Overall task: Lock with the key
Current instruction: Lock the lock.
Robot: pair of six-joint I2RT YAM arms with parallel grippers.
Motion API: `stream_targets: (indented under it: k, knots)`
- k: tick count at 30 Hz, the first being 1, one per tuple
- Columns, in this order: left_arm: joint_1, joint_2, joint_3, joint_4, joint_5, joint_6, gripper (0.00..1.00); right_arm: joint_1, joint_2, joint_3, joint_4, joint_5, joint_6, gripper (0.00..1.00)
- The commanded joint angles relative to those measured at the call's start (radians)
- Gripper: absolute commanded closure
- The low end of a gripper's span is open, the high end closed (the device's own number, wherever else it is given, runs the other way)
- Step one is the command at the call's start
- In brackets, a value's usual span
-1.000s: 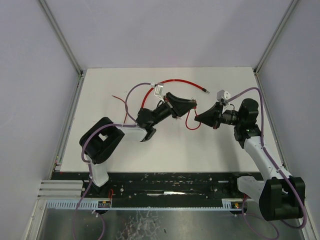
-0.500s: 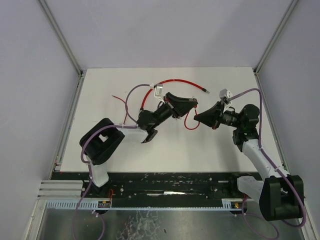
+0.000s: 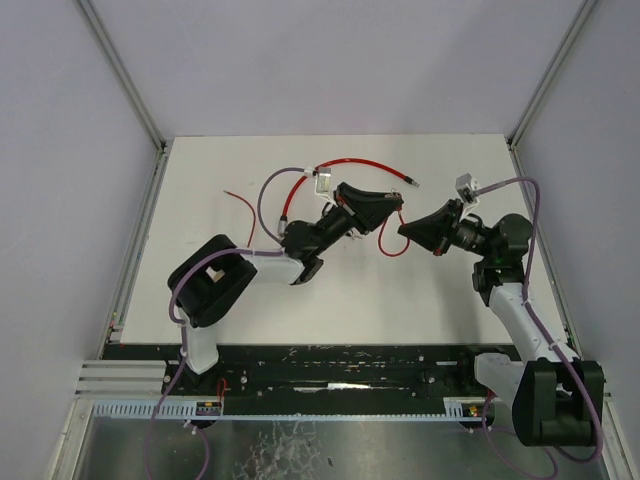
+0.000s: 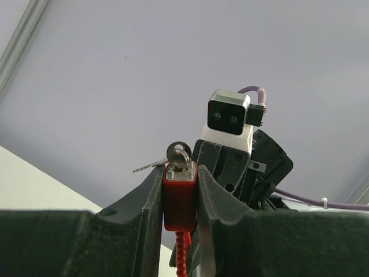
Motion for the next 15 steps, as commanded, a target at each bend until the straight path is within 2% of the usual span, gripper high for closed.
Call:
stream_targets:
  k: [1,9,12,15]
  knots:
    - [-0.019,0.049,0.033,0.002,0.035,0.052,1.0,-0.053,-0.058,0.021,0.163,0.026,0.096,1.0]
    - [-0.024,0.066,0.063,-0.045,0.085,0.11,1.0,-0.084,-0.075,0.049,0.087,-0.035,-0.003,1.0]
    - [-0.013,0.054,0.082,-0.106,0.132,0.15,1.0,-0.108,-0.095,0.101,-0.095,-0.083,-0.151,1.0]
    - [0.004,0.054,0.107,-0.154,0.205,0.17,1.0,-0.112,-0.104,0.172,-0.389,-0.079,-0.391,1.0]
